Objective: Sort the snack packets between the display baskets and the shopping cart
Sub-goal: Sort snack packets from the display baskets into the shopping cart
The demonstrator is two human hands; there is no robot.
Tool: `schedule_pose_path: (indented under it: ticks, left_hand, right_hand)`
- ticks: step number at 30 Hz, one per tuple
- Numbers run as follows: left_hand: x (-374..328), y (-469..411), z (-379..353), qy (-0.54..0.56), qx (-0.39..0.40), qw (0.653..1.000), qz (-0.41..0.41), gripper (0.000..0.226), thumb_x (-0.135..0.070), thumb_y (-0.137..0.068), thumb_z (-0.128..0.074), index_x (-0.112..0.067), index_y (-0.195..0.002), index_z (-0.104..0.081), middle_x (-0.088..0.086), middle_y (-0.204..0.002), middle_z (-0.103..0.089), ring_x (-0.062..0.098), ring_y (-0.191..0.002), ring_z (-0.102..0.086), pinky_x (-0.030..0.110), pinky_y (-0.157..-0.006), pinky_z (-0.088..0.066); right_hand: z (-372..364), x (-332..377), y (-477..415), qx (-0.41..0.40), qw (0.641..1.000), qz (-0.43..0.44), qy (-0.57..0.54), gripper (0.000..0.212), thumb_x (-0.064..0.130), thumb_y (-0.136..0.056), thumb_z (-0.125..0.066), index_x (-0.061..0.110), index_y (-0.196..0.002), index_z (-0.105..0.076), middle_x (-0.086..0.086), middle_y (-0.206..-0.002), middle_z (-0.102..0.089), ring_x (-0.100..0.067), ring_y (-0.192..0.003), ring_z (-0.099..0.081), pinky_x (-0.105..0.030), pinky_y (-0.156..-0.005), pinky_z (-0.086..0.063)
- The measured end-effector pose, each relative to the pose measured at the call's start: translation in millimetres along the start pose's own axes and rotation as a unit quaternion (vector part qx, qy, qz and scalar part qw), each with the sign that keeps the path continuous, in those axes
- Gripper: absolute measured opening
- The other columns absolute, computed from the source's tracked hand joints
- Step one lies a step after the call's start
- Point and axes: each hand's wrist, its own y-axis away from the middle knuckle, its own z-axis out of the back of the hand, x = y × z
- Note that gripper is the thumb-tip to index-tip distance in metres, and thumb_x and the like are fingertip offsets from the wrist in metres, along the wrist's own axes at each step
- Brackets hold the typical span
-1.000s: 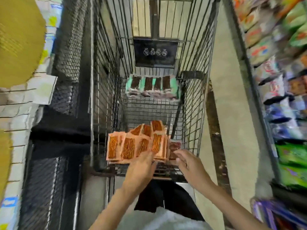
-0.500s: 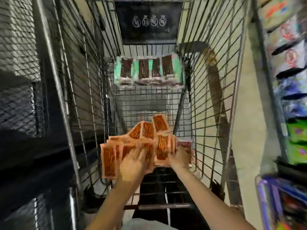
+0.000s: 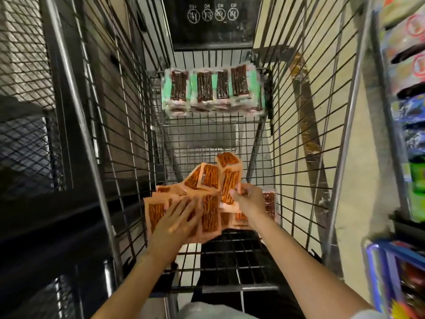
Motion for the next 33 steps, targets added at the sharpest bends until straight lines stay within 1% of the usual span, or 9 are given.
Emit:
schedule_pose_path:
  ticks: [2, 8, 11, 14, 16, 20, 23, 29, 33]
  left_hand:
    - [-1, 1, 2, 0.009, -0.016, 1.000, -0.004, 0.089, -0.020, -0.032, -0.095, -0.013, -0.117, -0.070, 0.015, -0.126, -0.063, 0.030, -0.113, -0.063, 0.043, -0.096, -0.043]
    - [-4, 3, 5, 0.007, -0.027, 1.000, 0.014, 0.083, -0.015, -0.033, -0.096, -0.016, -0.112, -0.072, 0.015, -0.126, -0.063, 0.029, -0.114, -0.062, 0.042, -0.097, -0.045]
    - [-2, 2, 3, 0.015, -0.031, 0.999, 0.014, 0.079, -0.015, -0.035, -0.096, -0.016, -0.110, -0.073, 0.017, -0.126, -0.062, 0.030, -0.115, -0.062, 0.046, -0.096, -0.045]
    - [-3, 0, 0, 0.013, -0.025, 0.999, 0.020, 0.067, -0.014, -0.040, -0.095, -0.013, -0.105, -0.075, 0.020, -0.126, -0.061, 0.034, -0.114, -0.062, 0.051, -0.097, -0.044]
    - [-5, -1, -4, 0.011, -0.022, 0.999, 0.032, 0.069, -0.012, -0.042, -0.094, -0.012, -0.107, -0.074, 0.021, -0.130, -0.058, 0.036, -0.119, -0.058, 0.052, -0.101, -0.039]
    - [-6, 1, -11, 0.027, -0.029, 0.998, 0.044, 0.077, -0.007, -0.041, -0.094, -0.014, -0.115, -0.070, 0.018, -0.137, -0.053, 0.034, -0.126, -0.052, 0.052, -0.104, -0.033]
    - [-5, 1, -10, 0.026, -0.043, 0.998, 0.045, 0.075, -0.005, -0.044, -0.093, -0.013, -0.115, -0.070, 0.019, -0.137, -0.052, 0.034, -0.126, -0.052, 0.052, -0.105, -0.032]
    - [-6, 0, -10, 0.028, -0.050, 0.997, 0.042, 0.074, -0.003, -0.042, -0.092, -0.012, -0.113, -0.071, 0.020, -0.135, -0.054, 0.035, -0.125, -0.053, 0.053, -0.103, -0.034]
    - [-6, -1, -7, 0.029, -0.042, 0.998, 0.044, 0.075, -0.007, -0.039, -0.093, -0.013, -0.111, -0.073, 0.020, -0.133, -0.056, 0.034, -0.122, -0.055, 0.051, -0.102, -0.035]
  right_hand:
    - [0, 15, -6, 0.015, 0.999, -0.003, -0.034, 0.016, 0.014, -0.087, -0.065, 0.015, -0.103, -0.063, -0.003, -0.105, -0.065, -0.020, -0.101, -0.061, -0.037, -0.090, -0.049]
    - [9, 47, -16, 0.089, 0.988, 0.032, -0.119, 0.030, 0.003, -0.093, -0.053, 0.013, -0.121, -0.059, -0.004, -0.117, -0.061, -0.027, -0.099, -0.063, -0.053, -0.090, -0.051]
    - [30, 36, -17, 0.024, 0.995, 0.058, -0.080, 0.027, 0.004, -0.096, -0.048, 0.016, -0.115, -0.062, -0.002, -0.123, -0.059, -0.019, -0.104, -0.060, -0.033, -0.081, -0.057]
    - [47, 6, -6, -0.057, 0.990, 0.112, 0.060, 0.023, 0.010, -0.094, -0.055, 0.014, -0.116, -0.060, 0.000, -0.118, -0.060, -0.013, -0.103, -0.058, -0.007, -0.063, -0.043]
    - [41, -10, 2, -0.053, 0.974, 0.131, 0.179, 0.039, 0.020, -0.086, -0.068, 0.015, -0.123, -0.054, -0.002, -0.122, -0.055, -0.012, -0.107, -0.052, -0.012, -0.078, -0.044]
    - [22, -22, 4, -0.040, 0.850, 0.188, 0.490, 0.090, 0.038, -0.073, -0.078, 0.020, -0.145, -0.028, -0.006, -0.140, -0.036, -0.021, -0.130, -0.033, -0.036, -0.108, -0.032]
    - [21, -18, -6, -0.070, 0.821, 0.230, 0.518, 0.081, 0.041, -0.068, -0.080, 0.016, -0.135, -0.040, -0.006, -0.137, -0.036, -0.022, -0.126, -0.033, -0.035, -0.105, -0.029]
    - [38, 18, -19, 0.016, 0.979, 0.167, 0.116, 0.025, 0.013, -0.086, -0.066, 0.027, -0.083, -0.045, 0.015, -0.097, -0.055, -0.013, -0.098, -0.058, -0.017, -0.071, -0.046]
    - [37, 45, -32, -0.010, 0.977, 0.191, 0.097, 0.029, 0.014, -0.088, -0.065, 0.013, -0.112, -0.051, 0.001, -0.120, -0.052, -0.016, -0.117, -0.048, -0.019, -0.090, -0.040]
